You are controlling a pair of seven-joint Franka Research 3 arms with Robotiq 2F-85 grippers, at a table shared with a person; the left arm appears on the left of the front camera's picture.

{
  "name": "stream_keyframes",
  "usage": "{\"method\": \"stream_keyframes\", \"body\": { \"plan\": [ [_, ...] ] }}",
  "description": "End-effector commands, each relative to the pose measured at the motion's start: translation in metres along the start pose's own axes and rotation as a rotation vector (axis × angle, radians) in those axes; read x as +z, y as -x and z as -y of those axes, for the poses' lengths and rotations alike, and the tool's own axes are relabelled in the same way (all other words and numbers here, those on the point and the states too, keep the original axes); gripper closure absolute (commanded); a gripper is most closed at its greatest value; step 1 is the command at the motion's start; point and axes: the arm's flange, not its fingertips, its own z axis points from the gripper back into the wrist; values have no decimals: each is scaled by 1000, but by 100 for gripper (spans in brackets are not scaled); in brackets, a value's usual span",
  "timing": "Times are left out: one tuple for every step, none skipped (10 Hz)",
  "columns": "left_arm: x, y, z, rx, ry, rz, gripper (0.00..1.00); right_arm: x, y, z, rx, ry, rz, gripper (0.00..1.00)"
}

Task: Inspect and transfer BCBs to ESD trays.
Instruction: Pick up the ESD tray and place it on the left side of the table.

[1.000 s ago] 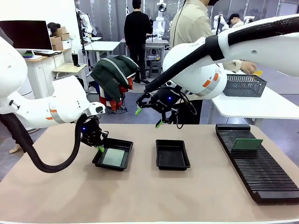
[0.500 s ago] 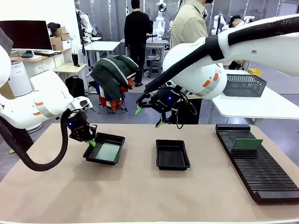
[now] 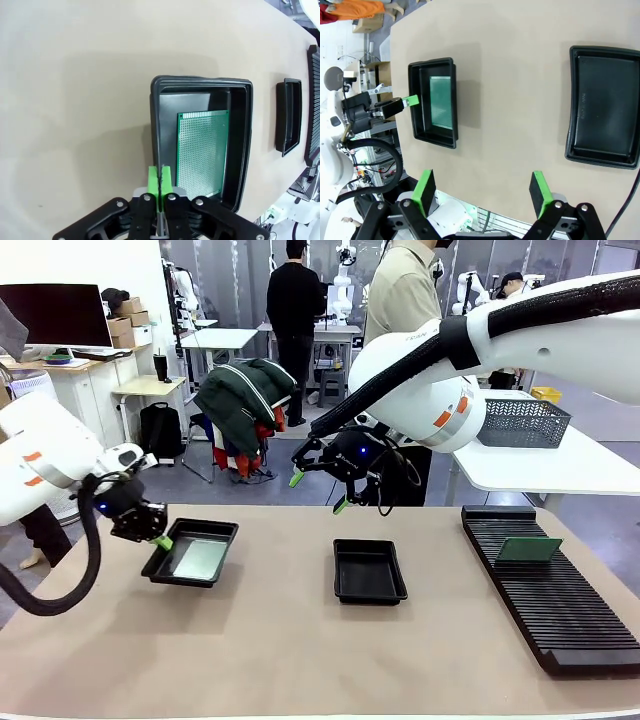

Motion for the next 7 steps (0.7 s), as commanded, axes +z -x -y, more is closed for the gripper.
{"method": "stream_keyframes", "body": {
  "plan": [
    [16,10,-33,10,53,24,97,-2,0,-1,-14,17,15,0],
    [25,13,-49,20,52,34,97,-2,0,-1,-14,17,15,0],
    [34,16,-64,24,52,49,97,-2,0,-1,-14,17,15,0],
    [39,19,-76,27,52,57,97,-2,0,-1,-14,17,15,0],
    [44,23,-89,26,58,63,97,-2,0,-1,-14,17,15,0],
    [48,27,-99,28,52,71,97,-2,0,-1,-14,17,15,0],
    [50,30,-108,32,47,79,97,-2,0,-1,-14,17,15,0]
  ]
}}
